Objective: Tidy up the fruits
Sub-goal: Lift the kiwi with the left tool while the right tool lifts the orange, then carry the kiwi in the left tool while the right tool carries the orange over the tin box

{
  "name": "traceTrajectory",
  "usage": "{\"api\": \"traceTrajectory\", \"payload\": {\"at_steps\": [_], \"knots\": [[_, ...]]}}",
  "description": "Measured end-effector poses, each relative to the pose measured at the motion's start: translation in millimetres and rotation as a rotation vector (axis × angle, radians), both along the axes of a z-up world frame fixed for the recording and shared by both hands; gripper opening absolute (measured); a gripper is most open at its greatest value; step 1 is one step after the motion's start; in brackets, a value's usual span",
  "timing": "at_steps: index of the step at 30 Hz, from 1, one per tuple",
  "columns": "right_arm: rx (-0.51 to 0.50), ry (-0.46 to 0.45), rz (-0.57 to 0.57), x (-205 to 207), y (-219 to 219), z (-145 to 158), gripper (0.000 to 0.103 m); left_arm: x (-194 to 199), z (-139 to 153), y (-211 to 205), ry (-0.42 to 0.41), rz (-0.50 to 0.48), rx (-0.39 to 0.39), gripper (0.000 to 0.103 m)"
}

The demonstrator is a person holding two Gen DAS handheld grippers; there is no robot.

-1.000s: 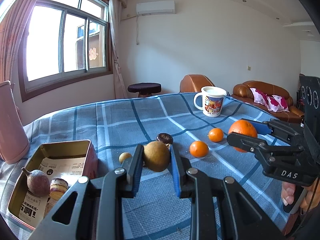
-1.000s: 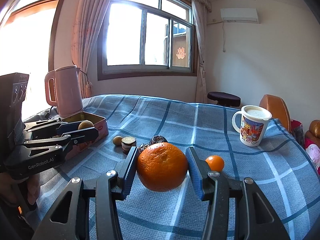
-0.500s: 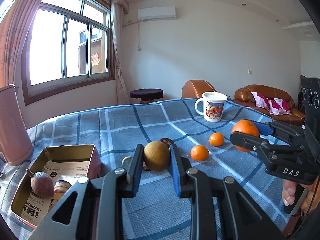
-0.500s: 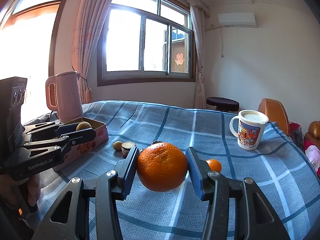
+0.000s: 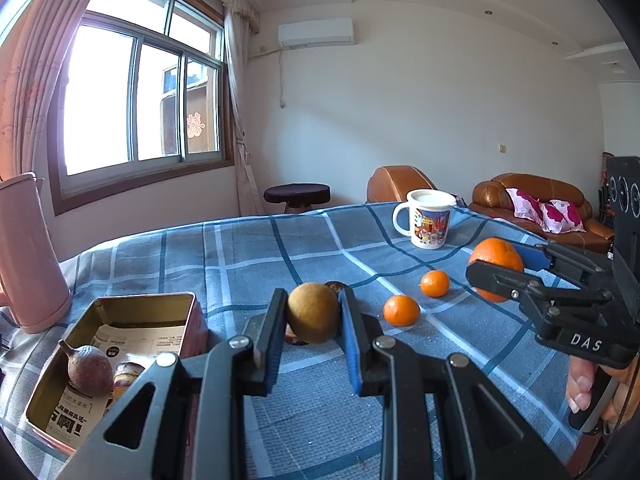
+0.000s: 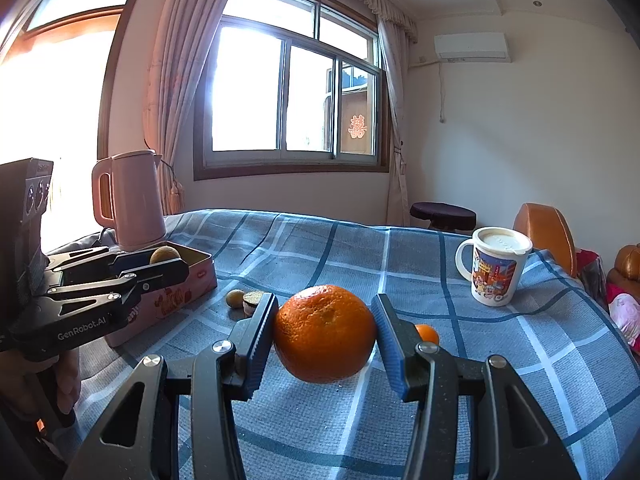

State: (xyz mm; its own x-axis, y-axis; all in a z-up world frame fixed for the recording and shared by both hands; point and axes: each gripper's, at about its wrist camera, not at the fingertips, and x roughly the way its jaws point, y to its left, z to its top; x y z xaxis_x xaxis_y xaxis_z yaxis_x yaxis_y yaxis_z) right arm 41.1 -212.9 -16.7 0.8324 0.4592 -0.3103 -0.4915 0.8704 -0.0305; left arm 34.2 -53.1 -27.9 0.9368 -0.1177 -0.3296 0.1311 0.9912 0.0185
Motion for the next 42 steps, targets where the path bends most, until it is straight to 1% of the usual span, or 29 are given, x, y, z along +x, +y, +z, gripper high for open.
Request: {"api": "traceTrajectory", "payload": {"at_steps": [5,11,20,32,42], "knots": [[-0.005,-0.021,-0.002,-3.9,0.8,1.3,0.05,-5.7,1.1,0.4,-0.02,0.012,0.001,0.027],[-0.035,-0.055,-0.009,-10.1,6.6,2.2,0.05,-6.6,1.4,3.0,-0.023,0.02,-0.003,0.027],[-0.054,-0.045,0.027,-7.5,19.2,2.0,0.05,-8.3,1.4,16.1,-0.016,0.054,-0.008,0.027],[-0.056,-0.047,0.111,-7.4,55.9,11.7,0.05,-12.4,2.0,40.6,-0.008,0.098,-0.025,0.027],[-0.067,-0.025,0.19,-3.8,95.2,12.8,0.05,-17.2,4.9,73.2,-0.003,0.162,-0.052,0.027]]}}
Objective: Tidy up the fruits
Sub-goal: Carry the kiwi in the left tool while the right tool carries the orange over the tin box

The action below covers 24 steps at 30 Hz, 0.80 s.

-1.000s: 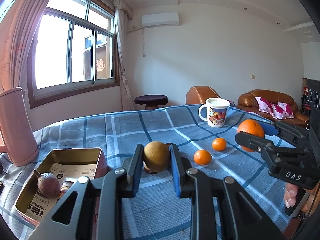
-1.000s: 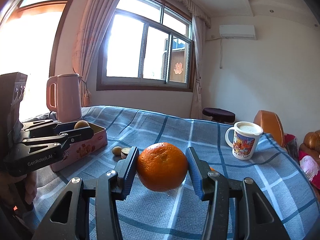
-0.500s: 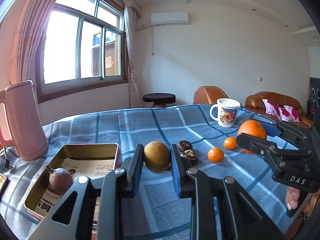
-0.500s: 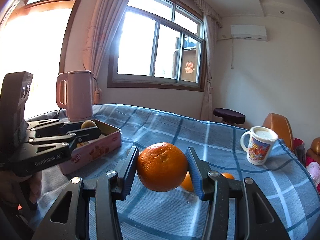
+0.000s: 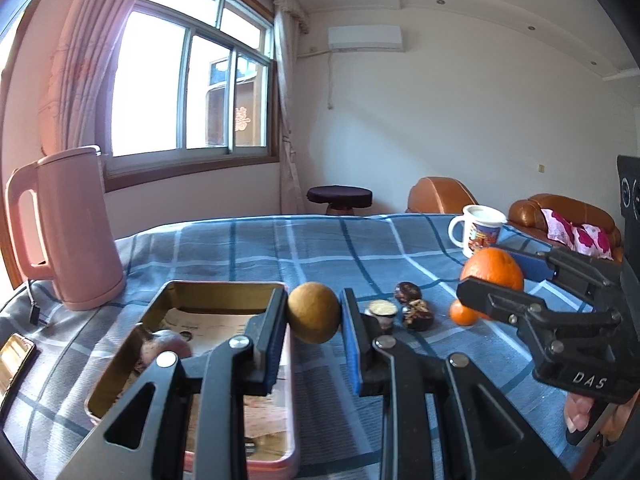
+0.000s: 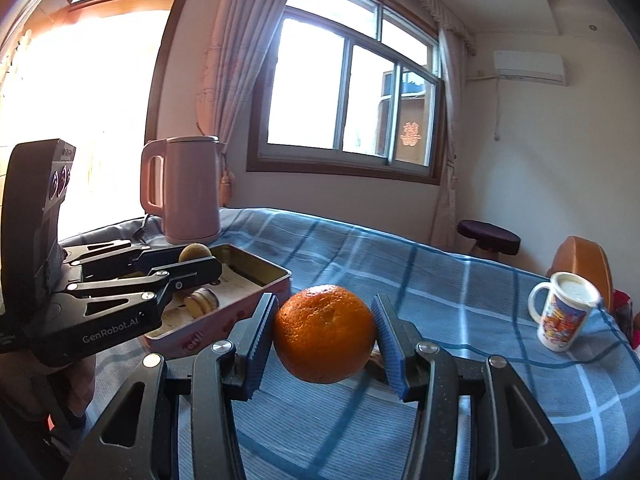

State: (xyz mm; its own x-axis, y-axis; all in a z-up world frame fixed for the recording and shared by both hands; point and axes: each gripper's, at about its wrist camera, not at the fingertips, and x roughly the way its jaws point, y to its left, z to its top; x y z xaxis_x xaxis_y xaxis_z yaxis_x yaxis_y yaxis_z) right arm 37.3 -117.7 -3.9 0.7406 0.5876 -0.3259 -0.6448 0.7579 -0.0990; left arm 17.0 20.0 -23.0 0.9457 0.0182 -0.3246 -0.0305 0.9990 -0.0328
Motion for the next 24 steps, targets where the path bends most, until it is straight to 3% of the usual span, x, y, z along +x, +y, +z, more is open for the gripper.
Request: {"api": "traceTrajectory", "payload": {"at_steps": [14,24], "knots": [[-0.016,0.074,0.123,7.2,65.2,-6.1,0.05,-6.9,-4.2,73.4,0.076,0.135,-0.055,0.027],[-0.06,0.117,0.193,6.0,112.1,-18.2,0.05,-5.2,-19.2,99.4,0.151,0.173,-0.069,0.027]]}}
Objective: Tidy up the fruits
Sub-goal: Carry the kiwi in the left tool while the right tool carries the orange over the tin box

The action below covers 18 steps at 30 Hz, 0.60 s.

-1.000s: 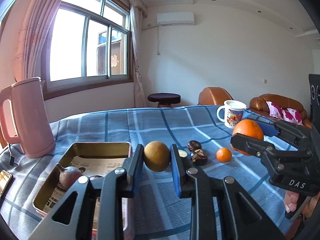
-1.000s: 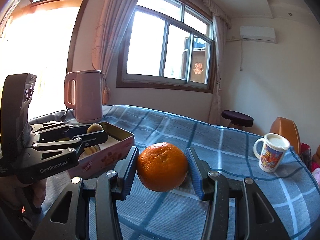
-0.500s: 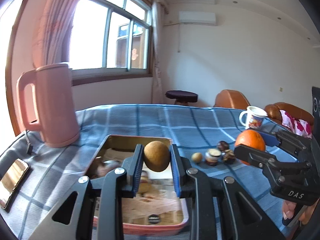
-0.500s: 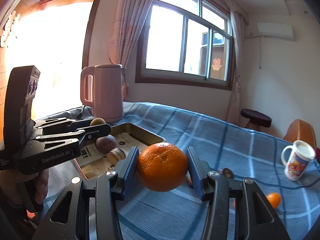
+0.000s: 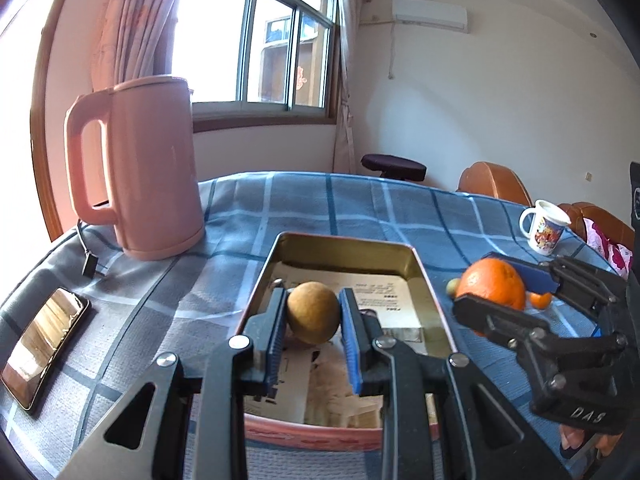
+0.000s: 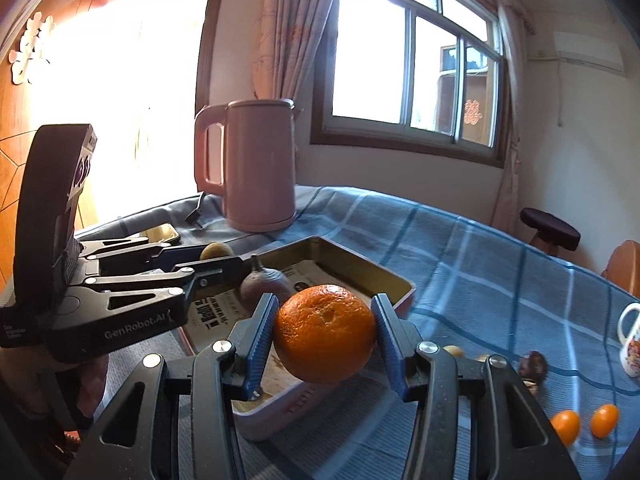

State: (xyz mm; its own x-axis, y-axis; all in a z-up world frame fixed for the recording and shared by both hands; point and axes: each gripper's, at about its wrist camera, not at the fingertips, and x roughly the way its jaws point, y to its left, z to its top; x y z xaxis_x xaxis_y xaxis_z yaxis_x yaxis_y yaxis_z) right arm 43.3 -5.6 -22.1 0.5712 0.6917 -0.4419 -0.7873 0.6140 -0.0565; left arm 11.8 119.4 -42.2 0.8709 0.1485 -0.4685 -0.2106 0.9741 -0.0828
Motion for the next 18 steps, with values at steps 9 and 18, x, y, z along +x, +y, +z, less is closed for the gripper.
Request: {"api": "traceTrajectory", "payload": {"at_steps": [9,18], "knots": [[-0.066,0.056,0.049,1.5,32.5,-14.1,0.051,4.2,-6.5,14.9,0.048,-0.003,-0.046,0.027],[-0.14,0.091,0.075,3.4,47.9,-24.0,0.051,11.8,-10.5,14.5,0.093,-0.014,-0.048,0.027]]}}
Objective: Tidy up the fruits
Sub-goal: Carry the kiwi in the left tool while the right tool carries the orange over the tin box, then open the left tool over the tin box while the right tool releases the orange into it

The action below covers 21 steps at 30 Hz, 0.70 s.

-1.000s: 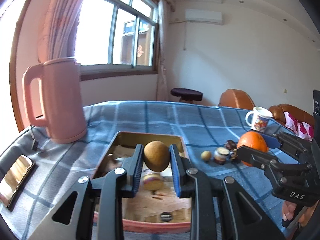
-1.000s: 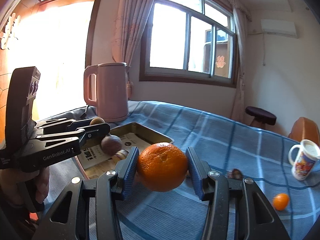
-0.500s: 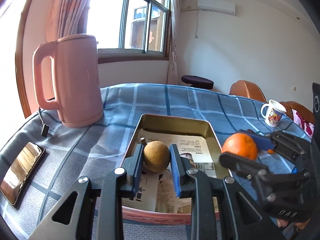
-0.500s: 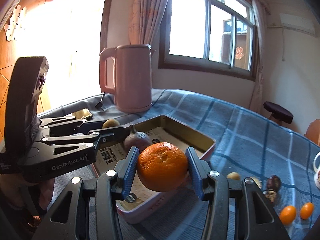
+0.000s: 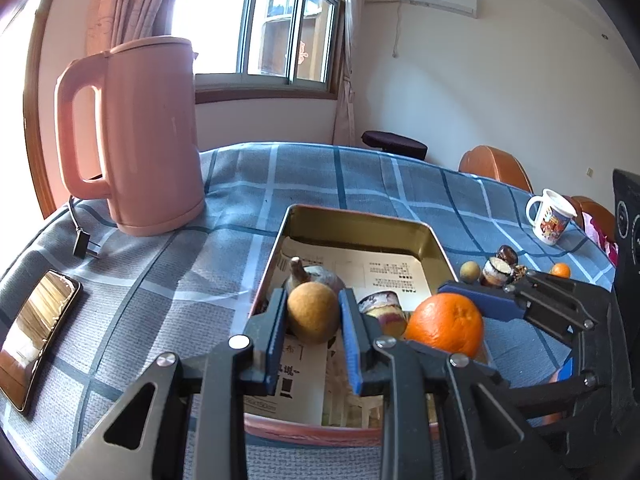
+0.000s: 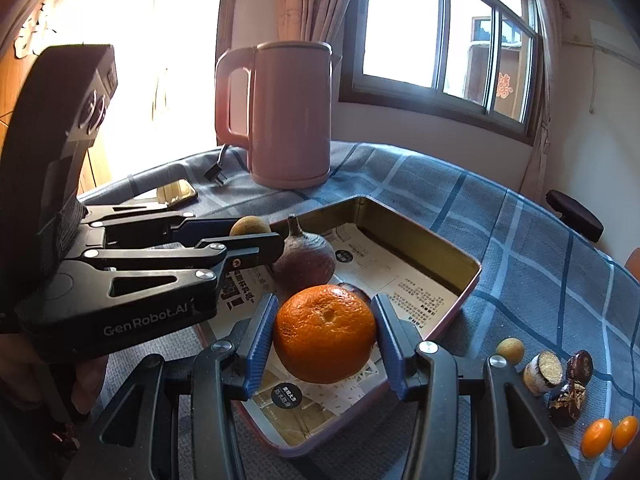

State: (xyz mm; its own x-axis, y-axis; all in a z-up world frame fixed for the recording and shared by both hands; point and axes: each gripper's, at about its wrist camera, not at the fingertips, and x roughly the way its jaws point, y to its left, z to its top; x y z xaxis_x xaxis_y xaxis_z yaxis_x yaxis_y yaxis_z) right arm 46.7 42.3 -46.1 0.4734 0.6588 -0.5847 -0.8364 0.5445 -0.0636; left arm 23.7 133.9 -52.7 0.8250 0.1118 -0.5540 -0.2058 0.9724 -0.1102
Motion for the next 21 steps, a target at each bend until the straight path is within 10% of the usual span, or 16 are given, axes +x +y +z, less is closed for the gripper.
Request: {"api": "traceTrajectory", "payload": {"at_steps": [16,21], "knots": [[-0.067,0.074,0.019,9.8,12.1,-10.9,0.051,5.3,-2.6,-4.0,0.029,-0.002,0.03,0.029],[-0.034,0.056,0.017,6.6,6.9,-6.4,0.072,-2.7,1.8,-2.9,-0.018,0.032,0.039,0.061]]}}
